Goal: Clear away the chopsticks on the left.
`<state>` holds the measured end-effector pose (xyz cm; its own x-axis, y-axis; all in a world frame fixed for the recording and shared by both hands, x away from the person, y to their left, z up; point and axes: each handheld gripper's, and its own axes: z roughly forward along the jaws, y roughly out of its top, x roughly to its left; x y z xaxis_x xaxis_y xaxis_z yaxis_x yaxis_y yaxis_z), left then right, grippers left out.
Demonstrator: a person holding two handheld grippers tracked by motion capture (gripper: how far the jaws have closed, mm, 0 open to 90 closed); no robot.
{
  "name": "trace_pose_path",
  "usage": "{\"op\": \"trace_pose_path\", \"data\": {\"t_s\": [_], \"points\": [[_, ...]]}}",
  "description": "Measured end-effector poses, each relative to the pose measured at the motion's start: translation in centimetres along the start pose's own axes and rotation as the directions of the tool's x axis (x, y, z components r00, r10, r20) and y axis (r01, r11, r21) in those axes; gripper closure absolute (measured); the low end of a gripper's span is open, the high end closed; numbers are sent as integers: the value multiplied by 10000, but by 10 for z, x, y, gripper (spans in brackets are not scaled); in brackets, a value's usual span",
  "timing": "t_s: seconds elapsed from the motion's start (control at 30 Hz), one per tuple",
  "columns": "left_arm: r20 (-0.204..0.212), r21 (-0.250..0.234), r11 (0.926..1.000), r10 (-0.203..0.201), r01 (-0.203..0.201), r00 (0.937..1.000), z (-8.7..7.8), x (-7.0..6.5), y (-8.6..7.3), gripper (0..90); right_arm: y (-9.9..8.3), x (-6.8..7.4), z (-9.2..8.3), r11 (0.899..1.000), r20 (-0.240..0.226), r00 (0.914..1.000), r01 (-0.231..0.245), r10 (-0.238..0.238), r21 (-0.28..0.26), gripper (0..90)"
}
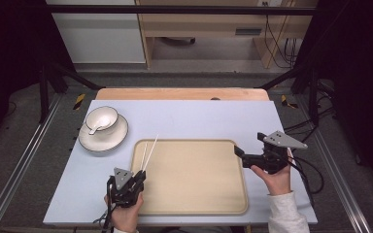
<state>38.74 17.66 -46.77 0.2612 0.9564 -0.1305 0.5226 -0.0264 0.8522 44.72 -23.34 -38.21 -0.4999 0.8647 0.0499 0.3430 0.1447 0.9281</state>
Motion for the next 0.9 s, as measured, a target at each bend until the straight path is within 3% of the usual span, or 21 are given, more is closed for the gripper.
{"op": "trace_pose_path", "data": {"t_s": [0.5,0.9], "points": [[-261,522,9986,73,-59,9996,10,-3,-15,841,-2,2,5,9998,-11,10000,44,-44,209,44],[-321,918,9956,243,-212,9992,16,-6,-16,839,-3,3,8,9995,-44,9999,98,-97,301,43]]}}
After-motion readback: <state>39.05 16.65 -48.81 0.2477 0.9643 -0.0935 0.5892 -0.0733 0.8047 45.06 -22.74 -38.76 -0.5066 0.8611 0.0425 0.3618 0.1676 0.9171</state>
